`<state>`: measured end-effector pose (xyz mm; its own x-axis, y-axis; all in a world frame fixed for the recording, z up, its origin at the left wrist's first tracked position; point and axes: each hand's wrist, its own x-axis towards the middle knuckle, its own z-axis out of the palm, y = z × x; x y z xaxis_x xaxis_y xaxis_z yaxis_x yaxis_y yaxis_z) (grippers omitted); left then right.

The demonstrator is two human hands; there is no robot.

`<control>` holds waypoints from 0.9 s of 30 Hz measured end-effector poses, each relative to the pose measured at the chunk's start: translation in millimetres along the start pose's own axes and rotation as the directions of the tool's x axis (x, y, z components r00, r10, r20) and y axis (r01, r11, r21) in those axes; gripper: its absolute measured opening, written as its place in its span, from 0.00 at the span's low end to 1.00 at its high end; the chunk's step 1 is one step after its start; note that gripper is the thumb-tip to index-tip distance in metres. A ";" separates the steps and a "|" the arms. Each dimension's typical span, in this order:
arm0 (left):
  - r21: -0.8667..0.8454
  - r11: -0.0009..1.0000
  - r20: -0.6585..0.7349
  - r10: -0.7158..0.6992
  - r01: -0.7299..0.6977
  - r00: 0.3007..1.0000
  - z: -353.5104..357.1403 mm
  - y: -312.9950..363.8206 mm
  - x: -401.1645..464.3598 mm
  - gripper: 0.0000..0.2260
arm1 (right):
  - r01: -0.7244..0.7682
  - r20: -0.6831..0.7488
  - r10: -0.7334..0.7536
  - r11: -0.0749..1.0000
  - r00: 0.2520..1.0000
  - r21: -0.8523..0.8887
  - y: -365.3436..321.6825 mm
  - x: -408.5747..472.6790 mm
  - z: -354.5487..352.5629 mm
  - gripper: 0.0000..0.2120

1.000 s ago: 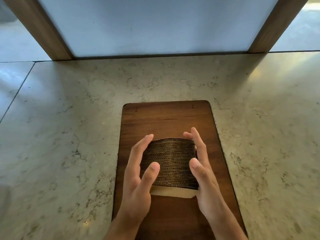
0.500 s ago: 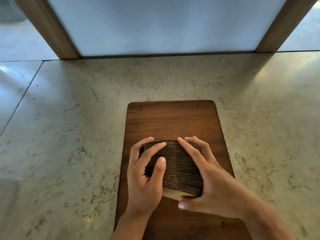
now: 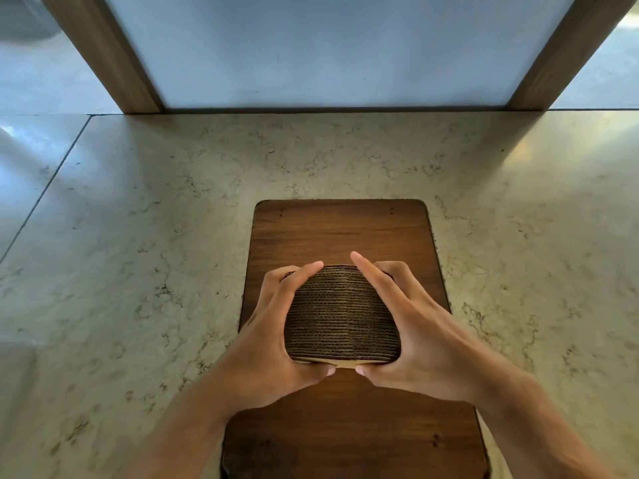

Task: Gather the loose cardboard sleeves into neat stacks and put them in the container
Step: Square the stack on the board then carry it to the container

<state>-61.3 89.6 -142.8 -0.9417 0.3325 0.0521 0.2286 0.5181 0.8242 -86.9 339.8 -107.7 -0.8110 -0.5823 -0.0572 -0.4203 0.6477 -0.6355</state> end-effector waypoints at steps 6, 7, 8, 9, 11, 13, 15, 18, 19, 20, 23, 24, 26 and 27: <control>-0.029 1.000 -0.014 -0.004 0.004 1.000 -1.2 -1.5 0.5 0.55 | -0.022 0.003 0.021 0.992 1.000 0.127 7.3 2.8 2.2 0.63; -0.018 1.000 0.015 -0.008 0.008 1.000 -3.0 -2.3 0.2 0.56 | -0.017 0.006 0.016 0.991 1.000 0.135 9.6 2.8 3.9 0.63; -0.003 1.000 0.048 -0.013 0.013 0.999 -5.0 -2.9 0.4 0.57 | -0.005 0.005 0.005 0.992 1.000 0.125 11.6 2.9 5.3 0.62; 0.013 1.000 0.076 -0.013 0.012 0.997 -6.6 -3.4 1.0 0.57 | 0.008 0.001 -0.009 0.994 1.000 0.109 12.5 3.5 6.5 0.61; 0.043 0.999 0.100 0.003 -0.007 0.995 -9.4 -4.4 3.2 0.53 | 0.036 -0.008 -0.035 0.996 0.999 0.081 11.7 6.4 8.2 0.58; 0.041 0.999 0.085 0.025 -0.028 0.996 -9.1 -4.8 6.2 0.48 | 0.046 -0.021 -0.045 0.997 0.999 0.058 10.9 7.7 9.3 0.56; 0.026 0.999 0.054 0.044 -0.045 0.998 -8.6 -4.0 8.1 0.46 | 0.031 -0.045 -0.029 0.998 0.999 0.049 9.6 7.0 9.3 0.55; -0.024 0.999 0.011 0.046 -0.046 0.999 -9.8 -1.6 9.7 0.46 | -0.002 -0.070 0.004 1.000 0.998 0.030 7.2 8.1 10.2 0.56; -0.053 0.998 0.002 0.039 -0.039 0.999 -11.3 -0.9 9.9 0.47 | -0.020 -0.076 0.023 0.999 0.997 0.047 5.8 8.9 10.6 0.57; -0.099 0.995 -0.002 0.020 -0.021 1.000 -13.6 -0.6 9.5 0.48 | -0.039 -0.083 0.046 0.996 0.995 0.085 4.0 9.3 10.8 0.58; -0.380 0.922 0.022 -0.075 0.078 0.997 -25.1 3.4 11.8 0.52 | -0.076 -0.095 0.112 0.944 0.989 0.323 -1.1 10.8 10.5 0.58; -0.498 0.863 0.026 -0.087 0.088 0.996 -27.7 5.4 13.2 0.53 | -0.074 -0.095 0.130 0.892 0.987 0.446 -2.9 10.5 11.6 0.57; -0.689 0.721 -0.001 -0.111 0.080 0.994 -28.8 12.4 17.3 0.53 | -0.064 -0.093 0.168 0.741 0.981 0.669 -12.3 10.3 13.3 0.54; -0.773 0.630 -0.018 -0.140 0.074 0.990 -26.2 16.9 19.1 0.53 | -0.067 -0.083 0.194 0.657 0.978 0.751 -18.0 10.5 15.3 0.53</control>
<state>-81.9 84.1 -113.1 -0.9687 0.2424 -0.0530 -0.1170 -0.2577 0.9591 -81.7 314.5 -108.6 -0.9080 -0.4029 -0.1152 0.0833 0.0958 -0.9919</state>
